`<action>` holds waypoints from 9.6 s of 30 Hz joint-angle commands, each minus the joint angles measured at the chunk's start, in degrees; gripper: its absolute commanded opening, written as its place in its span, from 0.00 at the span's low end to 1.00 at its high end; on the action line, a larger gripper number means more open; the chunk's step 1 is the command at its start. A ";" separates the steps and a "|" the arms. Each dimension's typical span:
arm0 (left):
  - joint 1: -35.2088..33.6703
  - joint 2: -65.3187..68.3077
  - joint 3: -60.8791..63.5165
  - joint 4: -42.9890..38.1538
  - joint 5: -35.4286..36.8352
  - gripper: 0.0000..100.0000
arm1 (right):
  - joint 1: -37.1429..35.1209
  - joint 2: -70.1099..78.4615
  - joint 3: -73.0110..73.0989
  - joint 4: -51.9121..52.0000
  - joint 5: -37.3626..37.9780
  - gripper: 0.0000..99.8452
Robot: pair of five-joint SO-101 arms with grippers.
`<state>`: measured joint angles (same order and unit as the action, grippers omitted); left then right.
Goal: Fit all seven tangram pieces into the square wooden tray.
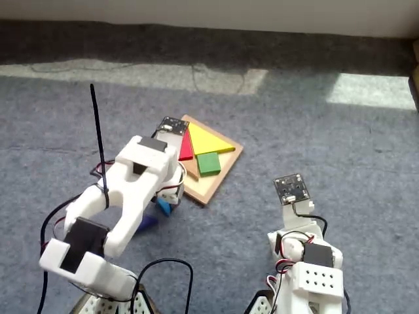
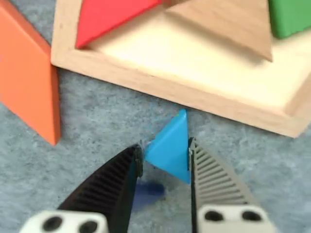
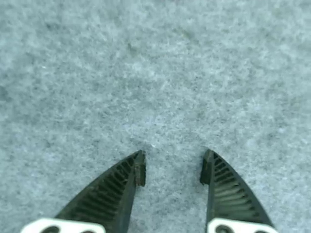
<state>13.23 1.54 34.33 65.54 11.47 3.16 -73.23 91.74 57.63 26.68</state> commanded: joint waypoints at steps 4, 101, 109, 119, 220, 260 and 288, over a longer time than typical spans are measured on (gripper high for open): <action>1.63 -13.14 -0.31 4.04 -2.02 0.11 | 1.63 -0.04 0.31 -0.57 -0.09 0.18; -3.12 28.18 -76.70 35.34 -9.49 0.24 | 1.63 -0.13 0.31 -1.01 -0.09 0.18; -12.44 5.93 -54.64 35.25 -14.42 0.25 | 1.63 -0.13 0.31 -1.01 -0.09 0.18; -18.95 -8.66 -24.57 28.13 -22.86 0.25 | 1.63 -0.13 0.31 -1.01 -0.09 0.18; -0.13 3.65 -13.67 -3.69 -94.24 0.06 | 1.36 -0.13 0.31 -2.24 -0.18 0.18; -8.04 2.95 -15.60 -15.91 -86.68 0.21 | 1.36 -0.13 0.40 -2.24 -0.09 0.18; -6.02 2.77 -14.64 -23.56 -50.81 0.21 | 1.36 -0.13 0.40 -2.24 -0.09 0.18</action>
<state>6.02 4.09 21.32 42.86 -41.19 3.16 -73.23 91.74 56.92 26.59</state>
